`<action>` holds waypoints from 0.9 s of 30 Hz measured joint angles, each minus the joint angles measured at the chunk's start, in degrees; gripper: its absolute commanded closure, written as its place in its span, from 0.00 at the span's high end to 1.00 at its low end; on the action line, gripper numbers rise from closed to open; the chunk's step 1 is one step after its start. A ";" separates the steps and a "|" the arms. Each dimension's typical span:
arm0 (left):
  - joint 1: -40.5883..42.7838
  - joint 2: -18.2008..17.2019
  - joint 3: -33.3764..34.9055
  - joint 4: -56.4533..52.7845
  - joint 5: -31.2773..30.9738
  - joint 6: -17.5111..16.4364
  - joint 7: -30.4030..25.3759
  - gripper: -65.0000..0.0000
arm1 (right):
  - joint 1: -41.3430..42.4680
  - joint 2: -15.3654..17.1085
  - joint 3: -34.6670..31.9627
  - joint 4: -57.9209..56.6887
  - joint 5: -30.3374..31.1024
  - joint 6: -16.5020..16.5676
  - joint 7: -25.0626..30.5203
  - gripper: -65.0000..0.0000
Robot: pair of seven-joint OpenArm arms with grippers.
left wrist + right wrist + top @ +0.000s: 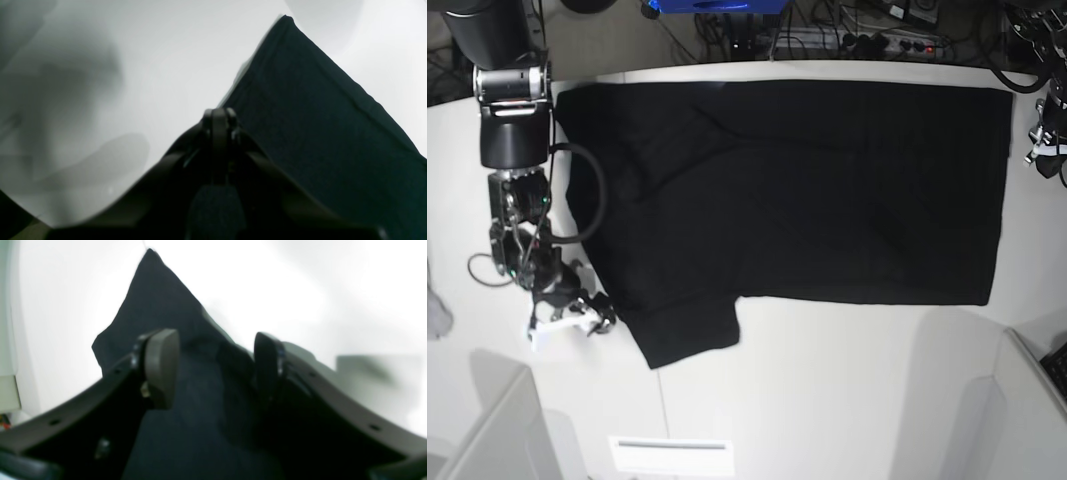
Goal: Fold the T-shirt properly
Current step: 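Release and move the right gripper to the hem corner beside the sleeve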
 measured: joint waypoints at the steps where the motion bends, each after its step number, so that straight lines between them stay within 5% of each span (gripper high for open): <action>1: 0.02 0.00 0.02 0.00 -0.02 -0.02 0.02 0.00 | 1.81 -0.11 -0.59 -2.47 -0.07 0.55 -0.20 0.56; 14: 0.02 0.02 -0.11 -0.04 0.02 0.00 -0.20 0.00 | 18.53 -1.03 -13.09 -29.05 -0.26 8.44 0.98 0.56; 27: 0.48 0.02 -0.11 -0.07 0.00 -0.02 -0.17 0.00 | 19.06 -4.31 -17.92 -32.79 -0.22 8.94 2.97 0.56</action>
